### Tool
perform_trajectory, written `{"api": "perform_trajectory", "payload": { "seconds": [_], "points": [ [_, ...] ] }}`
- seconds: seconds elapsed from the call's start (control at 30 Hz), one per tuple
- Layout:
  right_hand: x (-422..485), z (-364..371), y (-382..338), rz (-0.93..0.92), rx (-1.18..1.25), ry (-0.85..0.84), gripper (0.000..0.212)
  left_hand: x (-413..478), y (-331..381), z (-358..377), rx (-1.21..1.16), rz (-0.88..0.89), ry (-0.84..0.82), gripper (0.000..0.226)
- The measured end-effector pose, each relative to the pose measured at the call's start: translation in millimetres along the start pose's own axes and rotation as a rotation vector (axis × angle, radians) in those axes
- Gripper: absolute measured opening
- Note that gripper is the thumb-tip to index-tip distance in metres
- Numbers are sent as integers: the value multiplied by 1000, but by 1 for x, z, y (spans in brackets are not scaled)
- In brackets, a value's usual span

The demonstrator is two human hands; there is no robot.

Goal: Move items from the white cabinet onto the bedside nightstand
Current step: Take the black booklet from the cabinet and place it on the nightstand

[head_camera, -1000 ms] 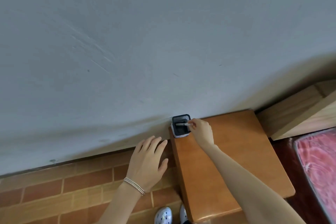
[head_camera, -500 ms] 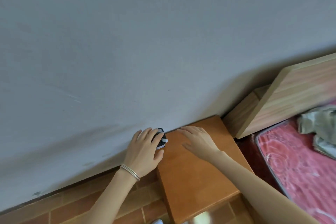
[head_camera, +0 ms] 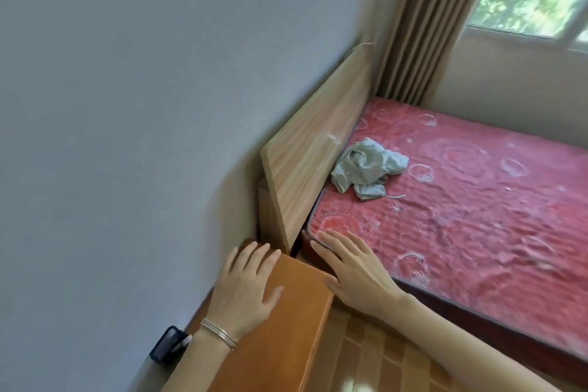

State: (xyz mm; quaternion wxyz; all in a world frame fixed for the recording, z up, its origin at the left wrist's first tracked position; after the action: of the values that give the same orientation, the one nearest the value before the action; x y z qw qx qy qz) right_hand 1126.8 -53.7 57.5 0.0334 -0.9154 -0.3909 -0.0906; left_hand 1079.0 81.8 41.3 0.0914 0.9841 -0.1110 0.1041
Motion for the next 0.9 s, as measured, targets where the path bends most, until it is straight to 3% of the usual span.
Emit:
{"api": "perform_trajectory", "payload": {
  "seconds": [0.33, 0.6, 0.9],
  "points": [
    [-228, -42, 52, 685, -89, -51, 57, 29, 207, 14, -107, 665, -55, 59],
    [-451, -110, 42, 1240, -198, -41, 55, -30, 412, 9, -233, 1144, -70, 57],
    [-669, -149, -23, 1658, -265, -6, 53, -159, 617, 13, -349, 1545, -133, 54]
  ]
}}
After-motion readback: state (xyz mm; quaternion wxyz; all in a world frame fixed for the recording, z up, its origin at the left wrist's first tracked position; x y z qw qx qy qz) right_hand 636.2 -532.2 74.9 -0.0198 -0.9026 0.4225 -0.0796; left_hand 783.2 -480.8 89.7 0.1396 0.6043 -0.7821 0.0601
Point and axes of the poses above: each hand's wrist, its own x-axis towards the middle knuckle, its own z-axis out of the palm, y = z × x, the point moved 10 cm from there along x, towards the middle knuckle, and after that the axes turned 6 degrees about z, right-handed, at the moved point
